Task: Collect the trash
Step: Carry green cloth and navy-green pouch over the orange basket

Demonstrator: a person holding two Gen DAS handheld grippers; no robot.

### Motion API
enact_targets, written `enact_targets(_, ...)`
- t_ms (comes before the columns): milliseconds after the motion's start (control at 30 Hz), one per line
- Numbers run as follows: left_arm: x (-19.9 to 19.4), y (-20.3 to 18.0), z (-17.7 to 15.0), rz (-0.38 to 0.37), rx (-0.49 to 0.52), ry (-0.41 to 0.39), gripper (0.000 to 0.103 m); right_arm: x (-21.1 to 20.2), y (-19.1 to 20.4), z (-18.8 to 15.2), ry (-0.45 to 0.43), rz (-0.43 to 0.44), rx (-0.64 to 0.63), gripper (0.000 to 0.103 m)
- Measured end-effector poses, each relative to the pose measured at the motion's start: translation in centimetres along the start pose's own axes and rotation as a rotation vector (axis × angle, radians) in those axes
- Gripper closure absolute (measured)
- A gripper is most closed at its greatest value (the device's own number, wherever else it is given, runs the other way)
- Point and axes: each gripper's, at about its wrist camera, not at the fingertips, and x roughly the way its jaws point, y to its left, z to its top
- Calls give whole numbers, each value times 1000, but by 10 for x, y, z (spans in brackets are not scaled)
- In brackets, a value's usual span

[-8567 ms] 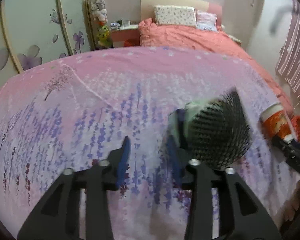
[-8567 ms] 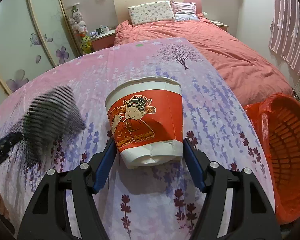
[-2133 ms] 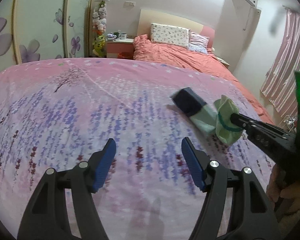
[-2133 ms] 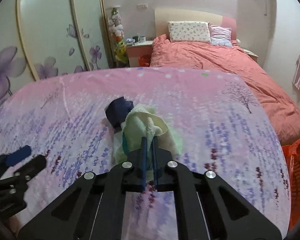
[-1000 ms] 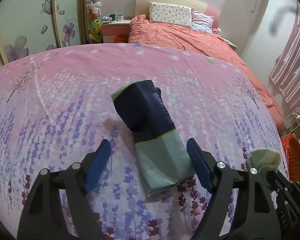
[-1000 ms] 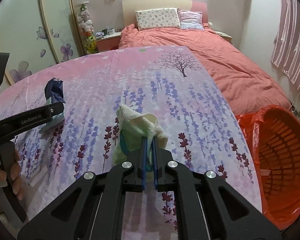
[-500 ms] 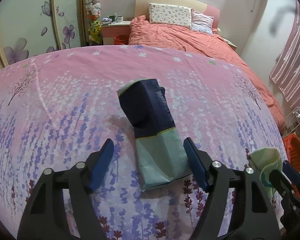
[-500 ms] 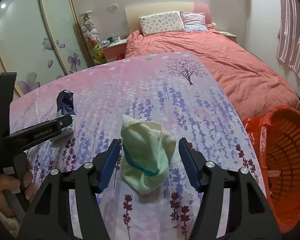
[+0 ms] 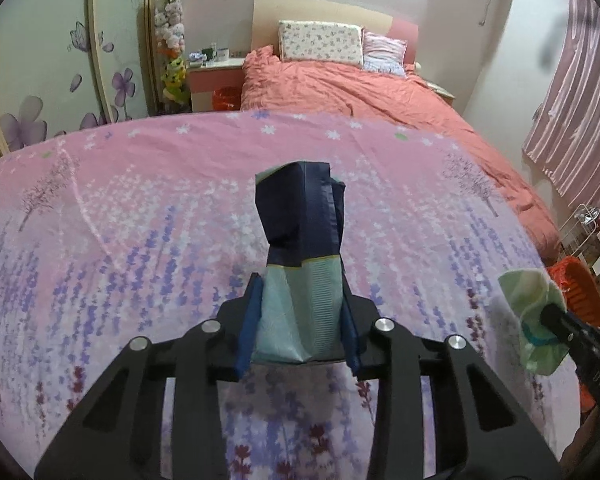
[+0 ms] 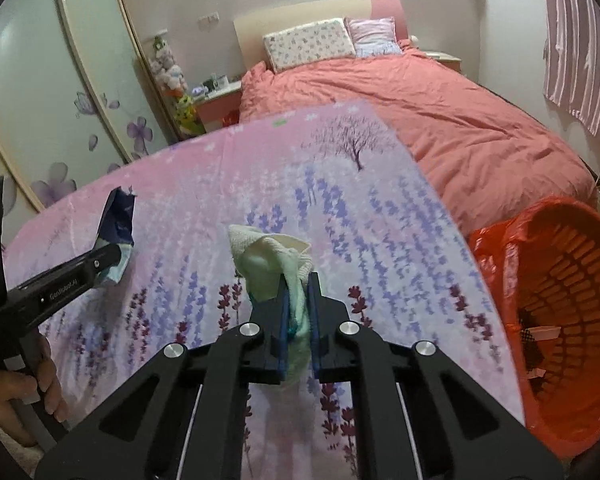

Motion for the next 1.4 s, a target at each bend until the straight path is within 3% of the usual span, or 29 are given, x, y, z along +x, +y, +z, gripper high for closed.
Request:
enact_targets(300,-66,-23,1,22,53,-96,67,-60,0,9,-127,-11,-18,94)
enact_targets(533,-119,-52,-5,-17,70,-154,67,-106,-14,8,-210,-47,-11,94)
enact_targets(900,-155,-124,-16,-93,179,-183,67,-144,-62,1,-267,-118,54,94)
enact_targets(1133,-160,-177,-23,-178,237,-180,67,-154,-97,-3,-287,-152,101,94)
enact_targets(1400,-153,-249,-38,-355,294,-132,67,-158,-148,-9,-289,-195,174,94)
